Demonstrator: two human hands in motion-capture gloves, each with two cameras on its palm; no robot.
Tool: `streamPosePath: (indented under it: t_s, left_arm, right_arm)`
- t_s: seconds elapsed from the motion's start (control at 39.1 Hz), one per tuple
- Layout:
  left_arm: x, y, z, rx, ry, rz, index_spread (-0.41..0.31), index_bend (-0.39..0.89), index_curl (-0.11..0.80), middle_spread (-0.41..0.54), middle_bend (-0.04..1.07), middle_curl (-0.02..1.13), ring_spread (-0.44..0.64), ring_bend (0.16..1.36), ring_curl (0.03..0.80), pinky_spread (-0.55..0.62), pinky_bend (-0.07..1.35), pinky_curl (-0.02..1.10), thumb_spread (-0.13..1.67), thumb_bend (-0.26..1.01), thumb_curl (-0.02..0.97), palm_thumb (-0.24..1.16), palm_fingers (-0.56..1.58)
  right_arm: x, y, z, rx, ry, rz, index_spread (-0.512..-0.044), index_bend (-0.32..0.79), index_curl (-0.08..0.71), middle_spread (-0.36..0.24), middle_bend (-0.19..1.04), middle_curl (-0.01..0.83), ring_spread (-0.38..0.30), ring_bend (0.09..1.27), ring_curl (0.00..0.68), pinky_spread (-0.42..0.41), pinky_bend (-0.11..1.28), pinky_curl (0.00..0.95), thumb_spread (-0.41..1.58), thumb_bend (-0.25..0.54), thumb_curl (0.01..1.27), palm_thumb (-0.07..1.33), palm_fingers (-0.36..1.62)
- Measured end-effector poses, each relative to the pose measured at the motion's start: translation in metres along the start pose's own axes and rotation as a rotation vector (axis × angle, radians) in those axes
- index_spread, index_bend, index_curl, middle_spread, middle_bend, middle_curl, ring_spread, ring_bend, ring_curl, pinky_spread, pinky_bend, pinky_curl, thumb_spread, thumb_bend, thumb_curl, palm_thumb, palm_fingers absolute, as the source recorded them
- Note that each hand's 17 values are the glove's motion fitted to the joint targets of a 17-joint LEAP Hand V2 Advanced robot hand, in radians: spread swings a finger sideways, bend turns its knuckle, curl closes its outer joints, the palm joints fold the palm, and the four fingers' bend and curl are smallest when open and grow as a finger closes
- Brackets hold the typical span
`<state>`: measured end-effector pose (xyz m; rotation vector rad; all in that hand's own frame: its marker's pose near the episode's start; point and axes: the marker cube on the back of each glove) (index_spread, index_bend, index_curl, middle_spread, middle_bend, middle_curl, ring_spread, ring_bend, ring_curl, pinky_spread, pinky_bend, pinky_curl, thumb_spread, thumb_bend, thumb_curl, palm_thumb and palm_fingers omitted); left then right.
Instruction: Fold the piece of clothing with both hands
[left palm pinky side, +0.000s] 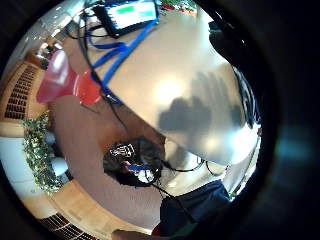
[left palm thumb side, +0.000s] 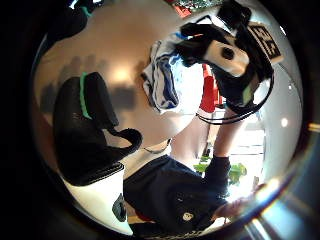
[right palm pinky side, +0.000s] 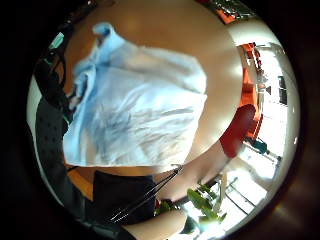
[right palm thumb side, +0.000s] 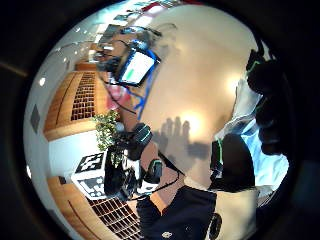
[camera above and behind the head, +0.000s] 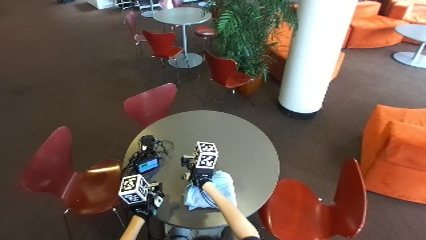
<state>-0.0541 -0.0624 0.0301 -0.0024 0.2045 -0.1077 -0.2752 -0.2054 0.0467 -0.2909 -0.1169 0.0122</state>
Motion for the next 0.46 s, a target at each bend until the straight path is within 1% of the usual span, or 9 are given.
streamPosePath:
  t_s: [0.05, 0.1, 0.13, 0.15, 0.23, 0.33, 0.46]
  left_arm:
    - [-0.005, 0.003, -0.012, 0.008, -0.022, -0.021, -0.098, 0.2, 0.39, -0.045, 0.24, 0.39, 0.12, 0.41, 0.308, 0.14, 0.14, 0.3, 1.4, 0.06, 0.354, 0.43, 0.58]
    - [-0.008, 0.007, -0.025, 0.011, -0.035, -0.039, -0.101, 0.2, 0.396, -0.049, 0.23, 0.4, 0.11, 0.4, 0.309, 0.13, 0.15, 0.3, 1.4, 0.06, 0.357, 0.44, 0.58]
    - [-0.009, 0.01, -0.032, 0.012, -0.039, -0.045, -0.102, 0.2, 0.399, -0.051, 0.23, 0.4, 0.11, 0.4, 0.31, 0.13, 0.15, 0.29, 1.4, 0.06, 0.361, 0.44, 0.58]
    - [-0.011, 0.012, -0.038, 0.014, -0.041, -0.05, -0.103, 0.2, 0.401, -0.053, 0.23, 0.4, 0.11, 0.4, 0.311, 0.13, 0.15, 0.29, 1.4, 0.06, 0.363, 0.44, 0.58]
    - [-0.019, 0.016, -0.048, 0.02, -0.05, -0.059, -0.106, 0.2, 0.408, -0.05, 0.22, 0.4, 0.11, 0.39, 0.313, 0.13, 0.15, 0.29, 1.4, 0.05, 0.367, 0.44, 0.58]
    - [-0.027, 0.022, -0.055, 0.024, -0.065, -0.072, -0.108, 0.19, 0.416, -0.051, 0.2, 0.4, 0.11, 0.38, 0.312, 0.12, 0.15, 0.28, 1.4, 0.04, 0.37, 0.44, 0.57]
    - [-0.034, 0.026, -0.06, 0.024, -0.055, -0.089, -0.109, 0.19, 0.421, -0.051, 0.19, 0.4, 0.1, 0.38, 0.312, 0.12, 0.15, 0.27, 1.39, 0.03, 0.374, 0.44, 0.58]
  right_arm:
    - [0.001, 0.001, -0.017, 0.098, -0.019, -0.031, -0.228, 0.05, 0.287, -0.188, 0.38, 0.511, -0.271, 0.67, 0.46, -0.35, 0.67, 0.405, 0.67, -0.028, 0.64, 0.91, 1.16]
    - [0.0, 0.016, -0.039, 0.142, -0.036, -0.048, -0.226, 0.05, 0.277, -0.181, 0.36, 0.506, -0.263, 0.65, 0.454, -0.341, 0.68, 0.405, 0.7, -0.025, 0.63, 0.92, 1.14]
    - [-0.001, 0.024, -0.05, 0.157, -0.042, -0.057, -0.225, 0.06, 0.274, -0.175, 0.34, 0.499, -0.257, 0.65, 0.452, -0.33, 0.68, 0.405, 0.72, -0.023, 0.63, 0.92, 1.12]
    - [0.0, 0.031, -0.058, 0.169, -0.045, -0.065, -0.23, 0.08, 0.276, -0.166, 0.29, 0.483, -0.24, 0.61, 0.439, -0.316, 0.69, 0.408, 0.75, -0.014, 0.63, 0.93, 1.05]
    - [0.009, 0.042, -0.072, 0.182, -0.039, -0.072, -0.234, 0.11, 0.279, -0.151, 0.23, 0.47, -0.221, 0.57, 0.434, -0.274, 0.67, 0.403, 0.82, -0.016, 0.62, 0.92, 1.0]
    - [0.016, 0.053, -0.083, 0.199, -0.038, -0.066, -0.238, 0.1, 0.275, -0.147, 0.21, 0.461, -0.206, 0.54, 0.421, -0.227, 0.62, 0.39, 0.88, -0.019, 0.6, 0.92, 0.99]
    - [0.031, 0.044, -0.08, 0.205, -0.052, -0.049, -0.24, 0.09, 0.265, -0.142, 0.2, 0.456, -0.194, 0.51, 0.409, -0.206, 0.57, 0.372, 0.94, -0.019, 0.59, 0.91, 1.0]
